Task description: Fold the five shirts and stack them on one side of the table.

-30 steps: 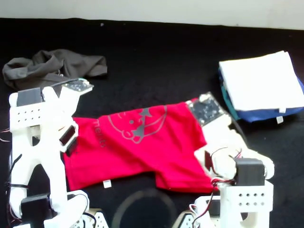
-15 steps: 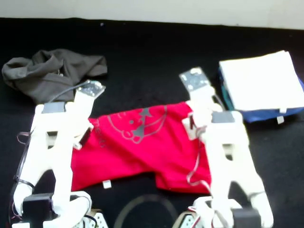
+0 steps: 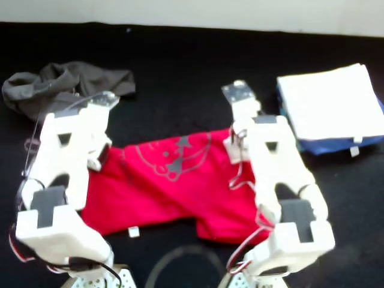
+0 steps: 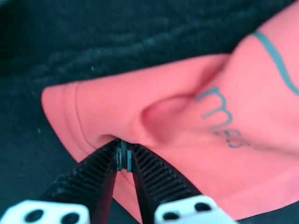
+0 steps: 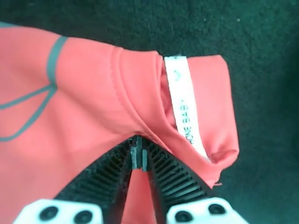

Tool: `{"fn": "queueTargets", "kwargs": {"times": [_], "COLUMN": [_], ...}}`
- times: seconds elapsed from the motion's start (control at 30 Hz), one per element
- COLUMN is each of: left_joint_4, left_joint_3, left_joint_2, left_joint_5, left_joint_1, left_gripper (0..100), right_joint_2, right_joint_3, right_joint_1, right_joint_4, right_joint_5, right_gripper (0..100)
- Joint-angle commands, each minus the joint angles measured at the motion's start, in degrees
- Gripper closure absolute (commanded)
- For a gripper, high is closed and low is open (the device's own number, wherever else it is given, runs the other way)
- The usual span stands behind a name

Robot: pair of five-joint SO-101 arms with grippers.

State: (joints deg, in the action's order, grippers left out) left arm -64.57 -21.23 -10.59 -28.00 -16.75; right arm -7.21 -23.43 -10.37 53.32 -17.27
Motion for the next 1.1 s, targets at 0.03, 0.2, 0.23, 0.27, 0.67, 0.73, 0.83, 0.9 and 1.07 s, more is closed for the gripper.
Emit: {"fn": "queueTargets", "kwargs": {"times": [0.03,0.2,0.23,0.27,0.67,0.73,0.83,0.9,1.07], "left_joint_4": [-4.1,-8.8,-9.4,-9.8,-22.6,-27.7,-36.9,-37.4,-37.1], "left_joint_3": [11.6,23.1,25.1,26.9,40.1,43.2,47.5,46.0,42.2], "left_joint_2": [-4.5,-10.7,-12.1,-13.8,-22.3,-22.3,-22.2,-21.8,-22.5], "left_joint_5": [4.0,7.6,8.0,8.0,12.3,12.3,12.5,12.6,13.2], "left_joint_1": [-0.7,-0.5,-0.5,-0.5,-0.7,-0.7,-0.7,-1.5,-5.9], "left_gripper": [99,99,99,99,99,99,99,99,88], "right_joint_2": [-5.1,-10.0,-10.7,-11.2,-11.2,-10.2,-8.7,-8.0,-7.5], "right_joint_3": [6.5,10.9,11.6,12.2,13.2,13.2,13.2,13.2,12.8], "right_joint_1": [-0.4,1.7,2.4,3.1,6.0,5.8,5.5,5.2,5.2], "right_joint_4": [-0.5,-0.5,-0.5,-0.5,2.8,2.8,2.7,2.8,2.9], "right_joint_5": [0.6,0.6,0.6,0.6,0.5,0.5,0.5,0.5,0.4], "right_gripper": [99.2,99.2,99.2,99.2,99.2,99.2,99.2,99.2,99.2]}}
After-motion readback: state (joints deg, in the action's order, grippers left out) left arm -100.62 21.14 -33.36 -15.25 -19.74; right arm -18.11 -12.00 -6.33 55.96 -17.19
